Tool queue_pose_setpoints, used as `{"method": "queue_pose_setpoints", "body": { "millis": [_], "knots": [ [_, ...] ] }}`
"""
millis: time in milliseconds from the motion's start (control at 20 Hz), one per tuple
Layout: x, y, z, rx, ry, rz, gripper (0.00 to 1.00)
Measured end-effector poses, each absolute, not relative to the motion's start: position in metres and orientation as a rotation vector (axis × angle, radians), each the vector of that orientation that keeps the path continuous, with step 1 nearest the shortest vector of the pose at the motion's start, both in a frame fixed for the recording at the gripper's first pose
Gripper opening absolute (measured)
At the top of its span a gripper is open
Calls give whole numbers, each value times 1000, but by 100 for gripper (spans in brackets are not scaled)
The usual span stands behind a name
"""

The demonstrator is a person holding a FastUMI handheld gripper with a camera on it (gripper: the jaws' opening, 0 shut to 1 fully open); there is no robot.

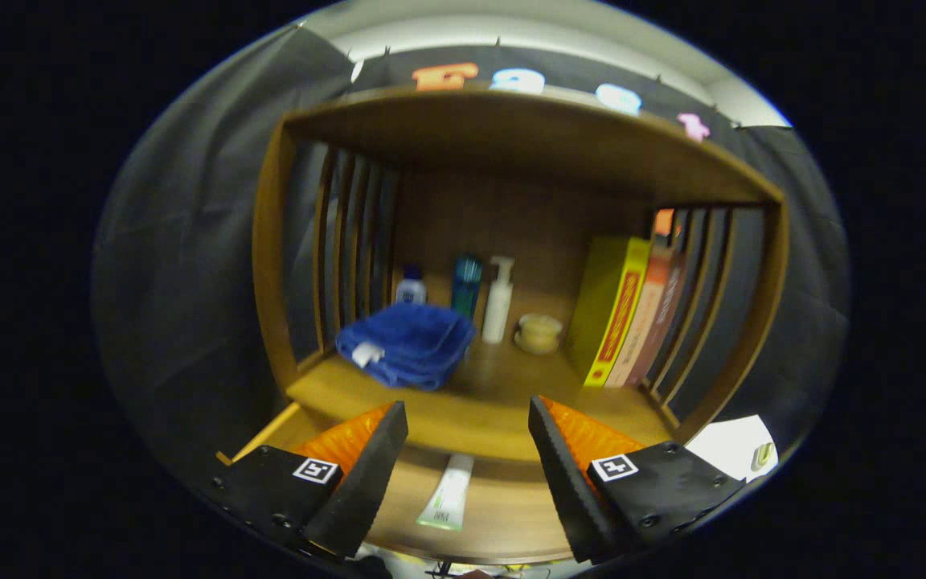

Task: Pull open the drawer, take out the items inside it, and place them on the countertop above the cabinet.

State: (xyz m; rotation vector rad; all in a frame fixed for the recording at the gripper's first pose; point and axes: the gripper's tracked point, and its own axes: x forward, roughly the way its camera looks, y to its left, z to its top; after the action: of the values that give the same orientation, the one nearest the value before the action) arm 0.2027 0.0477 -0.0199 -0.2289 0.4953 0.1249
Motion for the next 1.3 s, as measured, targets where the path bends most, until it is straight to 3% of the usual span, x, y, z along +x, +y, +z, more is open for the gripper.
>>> {"method": "queue_pose_setpoints", "body": {
  "millis": [250,600,1000,1250,1300],
  "knots": [
    [209,36,-129,-158,901,64,99],
    [210,27,-199,-151,1153,14,98],
    [191,29,-216,-92,1331,6,90],
    [200,31,-189,-85,1293,9,86],
    [200,32,-179,-84,1286,14,77]
  ]
}}
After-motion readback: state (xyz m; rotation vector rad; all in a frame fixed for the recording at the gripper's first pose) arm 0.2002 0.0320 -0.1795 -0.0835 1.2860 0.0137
